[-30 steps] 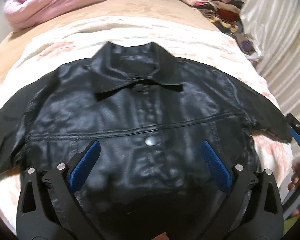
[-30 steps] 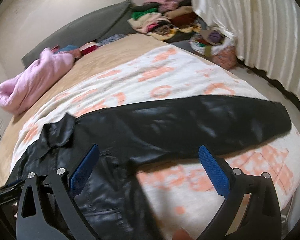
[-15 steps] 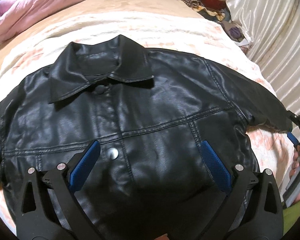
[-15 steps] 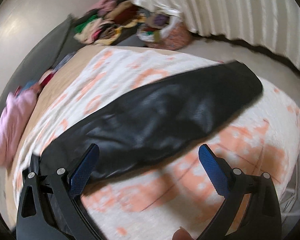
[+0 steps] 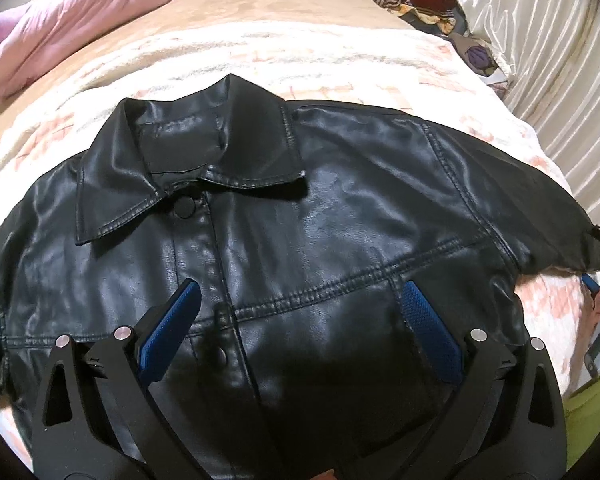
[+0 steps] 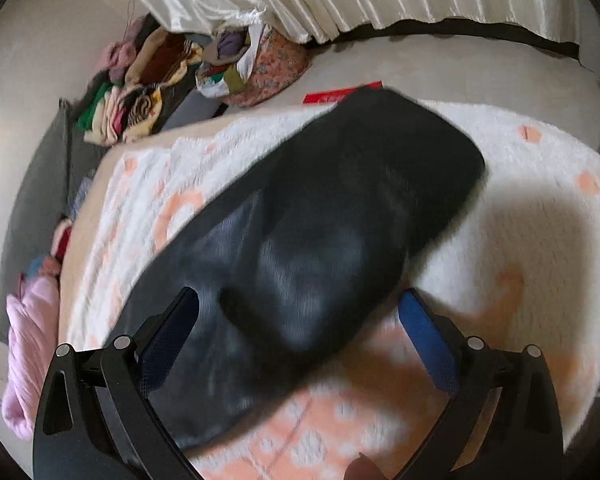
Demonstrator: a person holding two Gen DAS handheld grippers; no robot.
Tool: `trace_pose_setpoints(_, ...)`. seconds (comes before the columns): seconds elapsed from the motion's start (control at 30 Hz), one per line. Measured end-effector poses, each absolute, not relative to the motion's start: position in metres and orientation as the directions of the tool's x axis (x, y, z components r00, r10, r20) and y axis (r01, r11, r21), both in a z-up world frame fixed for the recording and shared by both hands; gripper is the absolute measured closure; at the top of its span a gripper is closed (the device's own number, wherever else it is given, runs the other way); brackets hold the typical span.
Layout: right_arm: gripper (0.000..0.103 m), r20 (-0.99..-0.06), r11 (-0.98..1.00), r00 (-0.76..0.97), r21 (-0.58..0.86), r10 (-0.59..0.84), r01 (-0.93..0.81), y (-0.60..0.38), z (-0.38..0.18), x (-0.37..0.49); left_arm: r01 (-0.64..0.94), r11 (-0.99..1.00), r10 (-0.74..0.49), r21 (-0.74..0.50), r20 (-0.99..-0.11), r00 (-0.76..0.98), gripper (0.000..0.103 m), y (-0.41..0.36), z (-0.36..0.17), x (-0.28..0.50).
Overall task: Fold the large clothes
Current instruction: 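Lift the sleeve with the right tool and fold it across the jacket body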
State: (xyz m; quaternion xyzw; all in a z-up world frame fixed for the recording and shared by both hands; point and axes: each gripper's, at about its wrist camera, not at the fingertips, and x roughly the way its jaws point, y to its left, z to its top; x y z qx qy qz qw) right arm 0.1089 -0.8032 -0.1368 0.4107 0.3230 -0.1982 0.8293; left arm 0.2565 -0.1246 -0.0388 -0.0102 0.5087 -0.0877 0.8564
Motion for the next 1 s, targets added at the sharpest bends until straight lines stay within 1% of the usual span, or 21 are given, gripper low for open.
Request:
trace_pose_setpoints(0.03,0.022,-0.680,0.576,0.730,0.573,-0.062,0.583,-0.806,-0.137,0.110,0.137,0.984,-0.165,-0.113,-0.869,0.466,0.009,-0.123,-0.039,0.257)
trace_pose_setpoints(0.07,0.034,-0.682,0.569,0.729,0.575,-0.064,0.588,-0.809,-0.137,0.111,0.134,0.985,-0.163,-0.112,-0.870,0.466,0.009,-0.122,-0.039,0.258)
trace_pose_setpoints(0.1,0.056,-0.673,0.559,0.736,0.587,-0.064,0.585,-0.813,-0.137,0.113,0.131,0.985,-0.159,-0.109,-0.871,0.466,0.009,-0.121,-0.039,0.257)
trace_pose_setpoints(0.13,0.075,-0.657,0.561,0.752,0.604,-0.052,0.567,-0.815,-0.135,0.113,0.128,0.986,-0.154,-0.105,-0.870,0.469,0.009,-0.120,-0.038,0.256)
trace_pose_setpoints(0.17,0.084,-0.646,0.569,0.762,0.613,-0.038,0.548,-0.815,-0.131,0.113,0.125,0.987,-0.150,-0.102,-0.868,0.473,0.009,-0.118,-0.037,0.254)
trace_pose_setpoints(0.23,0.090,-0.611,0.624,0.791,0.606,-0.031,0.493,-0.808,-0.112,0.111,0.119,0.988,-0.147,-0.102,-0.864,0.481,0.009,-0.115,-0.033,0.248)
trace_pose_setpoints(0.37,0.094,-0.507,0.731,0.862,0.590,0.004,0.344,-0.782,-0.065,0.107,0.116,0.988,-0.146,-0.102,-0.861,0.487,0.009,-0.110,-0.027,0.239)
trace_pose_setpoints(0.57,0.095,-0.398,0.828,0.914,0.536,0.079,0.162,-0.731,-0.009,0.104,0.106,0.992,-0.120,-0.075,-0.839,0.531,0.009,-0.099,-0.007,0.226)
trace_pose_setpoints(0.63,0.096,-0.357,0.850,0.924,0.521,0.135,0.077,-0.709,0.010,0.101,0.099,0.992,-0.122,-0.080,-0.825,0.551,0.009,-0.093,0.003,0.221)
trace_pose_setpoints(0.77,0.096,-0.314,0.876,0.921,0.479,0.229,-0.055,-0.666,0.041,0.098,0.089,0.991,-0.133,-0.099,-0.807,0.575,0.009,-0.079,0.019,0.216)
trace_pose_setpoints(0.87,0.096,-0.295,0.884,0.913,0.450,0.282,-0.128,-0.638,0.058,0.095,0.080,0.991,-0.134,-0.108,-0.797,0.589,0.009,-0.067,0.028,0.212)
trace_pose_setpoints(1.0,0.097,-0.282,0.886,0.897,0.416,0.340,-0.205,-0.603,0.077,0.093,0.041,0.988,-0.144,-0.150,-0.785,0.603,0.009,-0.042,0.037,0.208)
